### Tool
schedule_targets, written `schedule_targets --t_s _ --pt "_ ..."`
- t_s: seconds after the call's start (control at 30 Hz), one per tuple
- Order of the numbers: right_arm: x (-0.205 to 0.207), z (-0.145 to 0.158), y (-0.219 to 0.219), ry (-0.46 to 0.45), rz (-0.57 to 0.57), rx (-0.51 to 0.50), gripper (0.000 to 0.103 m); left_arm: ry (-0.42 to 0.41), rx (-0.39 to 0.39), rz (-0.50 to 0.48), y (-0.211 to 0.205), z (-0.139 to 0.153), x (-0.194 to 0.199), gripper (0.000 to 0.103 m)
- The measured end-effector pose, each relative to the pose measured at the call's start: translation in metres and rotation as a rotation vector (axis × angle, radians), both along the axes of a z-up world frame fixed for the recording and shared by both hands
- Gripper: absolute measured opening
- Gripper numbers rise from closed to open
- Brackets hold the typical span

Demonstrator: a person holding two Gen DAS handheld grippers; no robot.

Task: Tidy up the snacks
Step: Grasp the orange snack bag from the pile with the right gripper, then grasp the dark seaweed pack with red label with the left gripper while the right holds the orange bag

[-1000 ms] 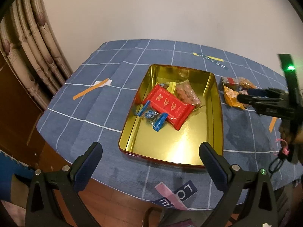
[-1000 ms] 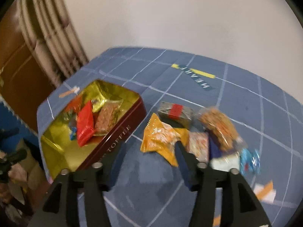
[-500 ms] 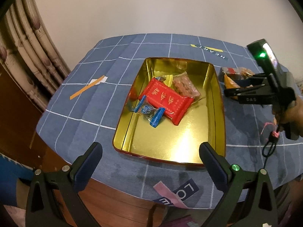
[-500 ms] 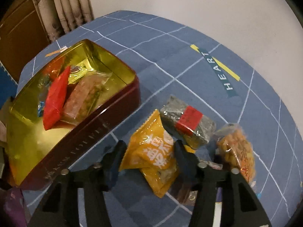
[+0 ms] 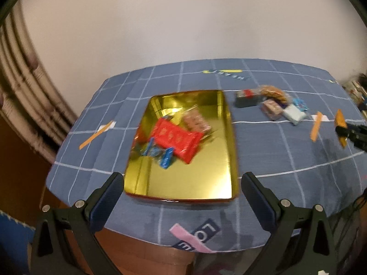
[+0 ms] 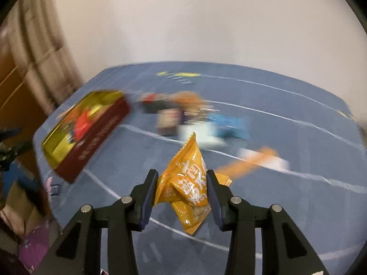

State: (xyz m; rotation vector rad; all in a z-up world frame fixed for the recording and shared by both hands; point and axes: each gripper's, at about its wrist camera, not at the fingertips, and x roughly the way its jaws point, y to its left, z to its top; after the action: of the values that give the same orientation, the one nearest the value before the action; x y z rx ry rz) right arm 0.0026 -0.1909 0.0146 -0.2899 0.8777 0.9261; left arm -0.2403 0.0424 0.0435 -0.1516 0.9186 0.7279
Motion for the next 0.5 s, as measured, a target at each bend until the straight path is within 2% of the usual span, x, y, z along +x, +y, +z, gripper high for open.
schedule_targets --t_s 0.13,0.3,0.5 --pt "0.038 -0.007 -0.048 -0.018 -0.144 -0.016 0.043 0.014 0.012 -0.085 -0.023 0.003 0.019 0.101" --pt "0.072 -0.024 -0.078 -0.006 -0.247 -0.043 0.043 0.037 0.013 -0.198 -0.038 0.012 0.055 0.101" --pt "0.101 -0.047 -0.088 0.031 -0.315 -0.036 0.043 0.015 0.025 -0.439 -0.026 0.028 0.111 0.101"
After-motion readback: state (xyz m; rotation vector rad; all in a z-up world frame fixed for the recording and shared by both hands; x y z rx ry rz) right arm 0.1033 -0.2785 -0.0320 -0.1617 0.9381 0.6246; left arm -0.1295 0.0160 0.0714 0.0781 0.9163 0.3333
